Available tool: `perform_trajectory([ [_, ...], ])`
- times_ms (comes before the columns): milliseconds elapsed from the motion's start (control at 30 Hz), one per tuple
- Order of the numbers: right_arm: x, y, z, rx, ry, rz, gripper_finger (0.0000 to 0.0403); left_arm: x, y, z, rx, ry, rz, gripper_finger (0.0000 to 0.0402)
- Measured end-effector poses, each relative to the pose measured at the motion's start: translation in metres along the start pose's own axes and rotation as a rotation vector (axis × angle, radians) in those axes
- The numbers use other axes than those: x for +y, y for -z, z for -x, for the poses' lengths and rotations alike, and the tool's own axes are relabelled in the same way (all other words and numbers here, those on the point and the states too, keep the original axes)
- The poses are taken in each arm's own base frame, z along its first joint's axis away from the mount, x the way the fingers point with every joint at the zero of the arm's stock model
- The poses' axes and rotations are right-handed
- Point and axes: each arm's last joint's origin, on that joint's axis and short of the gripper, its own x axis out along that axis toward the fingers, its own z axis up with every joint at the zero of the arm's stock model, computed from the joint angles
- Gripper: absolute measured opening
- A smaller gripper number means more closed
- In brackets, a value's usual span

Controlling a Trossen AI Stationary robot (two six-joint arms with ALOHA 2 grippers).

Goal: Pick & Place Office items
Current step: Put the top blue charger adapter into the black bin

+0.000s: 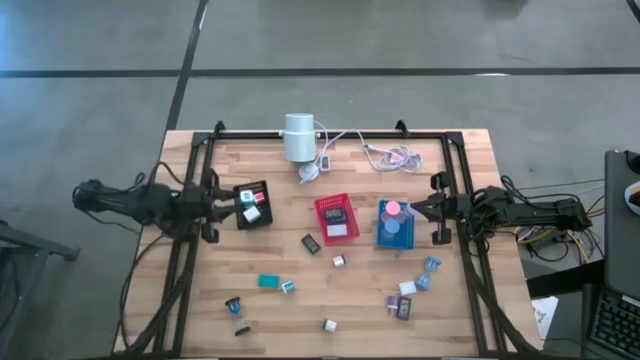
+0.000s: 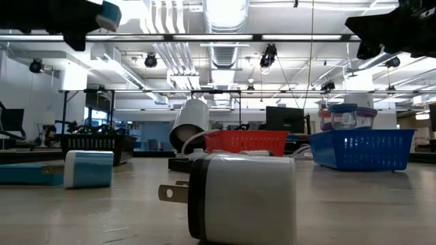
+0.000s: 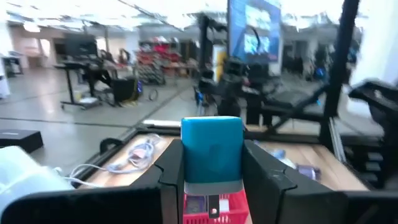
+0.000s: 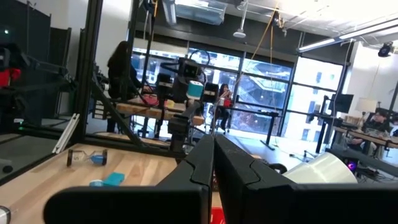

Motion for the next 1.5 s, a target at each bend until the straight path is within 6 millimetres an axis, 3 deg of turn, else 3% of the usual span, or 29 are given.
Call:
perform_trajectory([
  [500, 0.0, 0.0, 0.0, 0.0, 0.0, 0.0, 0.0008, 0.002, 0.057, 0.004, -0.061, -0.04, 0.07, 0.0099],
  [833, 0.0, -0.002, 0.0, -0.018, 0.002, -0.022, 0.0008, 0.001, 0.068, 0.003, -0.021, -0.04, 0.055, 0.0099],
  [1500, -0.001, -0.006, 0.0, -0.061, 0.009, -0.032, 0.0008, 0.001, 0.069, 0.003, -0.005, -0.048, 0.021, 0.0099],
])
